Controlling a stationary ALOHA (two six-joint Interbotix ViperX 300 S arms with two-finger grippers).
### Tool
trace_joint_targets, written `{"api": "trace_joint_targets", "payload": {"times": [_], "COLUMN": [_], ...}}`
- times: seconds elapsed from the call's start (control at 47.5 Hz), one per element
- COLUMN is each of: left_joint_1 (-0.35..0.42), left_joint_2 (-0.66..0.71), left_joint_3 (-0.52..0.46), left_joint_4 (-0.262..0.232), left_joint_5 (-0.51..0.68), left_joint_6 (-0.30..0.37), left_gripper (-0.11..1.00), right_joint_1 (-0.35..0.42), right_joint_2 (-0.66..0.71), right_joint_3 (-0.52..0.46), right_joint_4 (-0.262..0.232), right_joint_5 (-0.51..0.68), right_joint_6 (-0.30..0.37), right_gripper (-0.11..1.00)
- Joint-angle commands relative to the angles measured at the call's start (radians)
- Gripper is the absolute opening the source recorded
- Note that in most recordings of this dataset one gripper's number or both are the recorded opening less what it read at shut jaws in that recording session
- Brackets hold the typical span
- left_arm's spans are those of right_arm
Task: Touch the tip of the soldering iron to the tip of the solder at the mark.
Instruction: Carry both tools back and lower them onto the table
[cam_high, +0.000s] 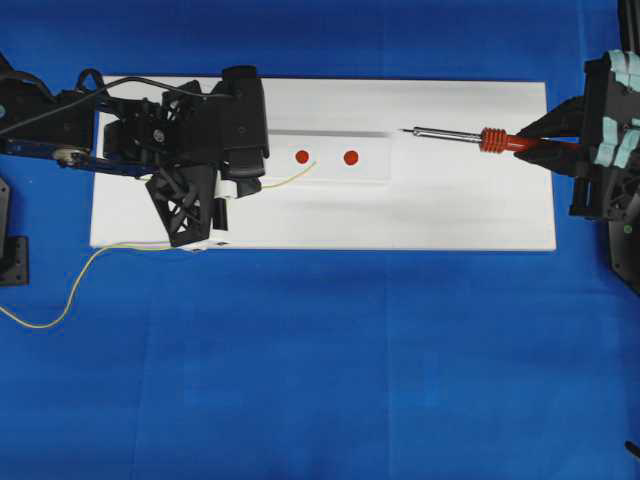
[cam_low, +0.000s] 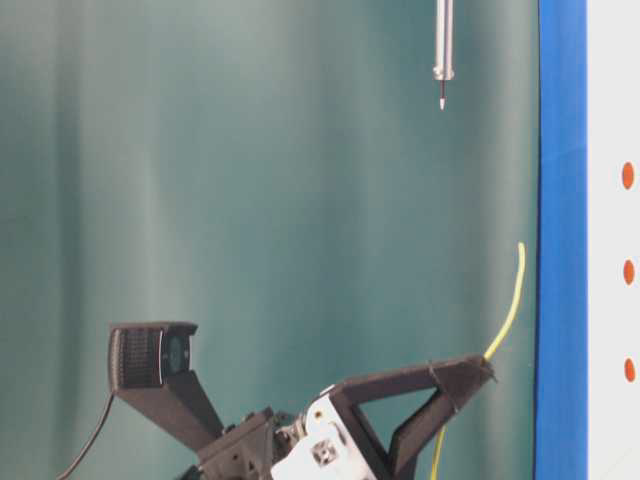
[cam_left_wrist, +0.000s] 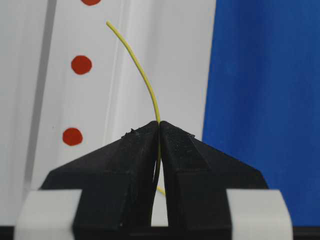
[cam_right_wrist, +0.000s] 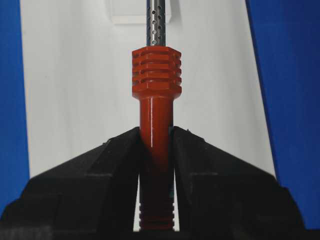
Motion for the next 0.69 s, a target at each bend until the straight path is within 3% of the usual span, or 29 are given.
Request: {"api": "trace_joint_targets", "payload": {"times": [0.0,0.231,0.421,0.673], "left_joint_1": [-0.018,-0.124,-0.222,-0.328], "left_joint_2": [-0.041,-0.114,-0.164,-0.186], "left_joint_3": [-0.005,0.034,0.092,0.130], "left_joint_4": [0.003,0.003,0.003,0.003], "left_joint_5": [-0.008,-0.055,-0.120,-0.175], "left_joint_6": [-0.002,-0.049,-0.138,-0.224], "left_gripper": [0.01,0.01,0.01,0.01], "right_joint_1": [-0.003,-0.002,0.009,0.132], "right_joint_2": [0.002,0.002,0.002,0.003], "right_joint_3": [-0.012,-0.011,-0.011,-0.011], "right_joint_4": [0.003,0.003,0.026,0.089], "right_joint_5": [-0.011,-0.014,-0.038,-0.046], "right_joint_6": [0.008,0.020,0.023,0.054], "right_gripper": [0.06,0.06,0.06,0.06]}}
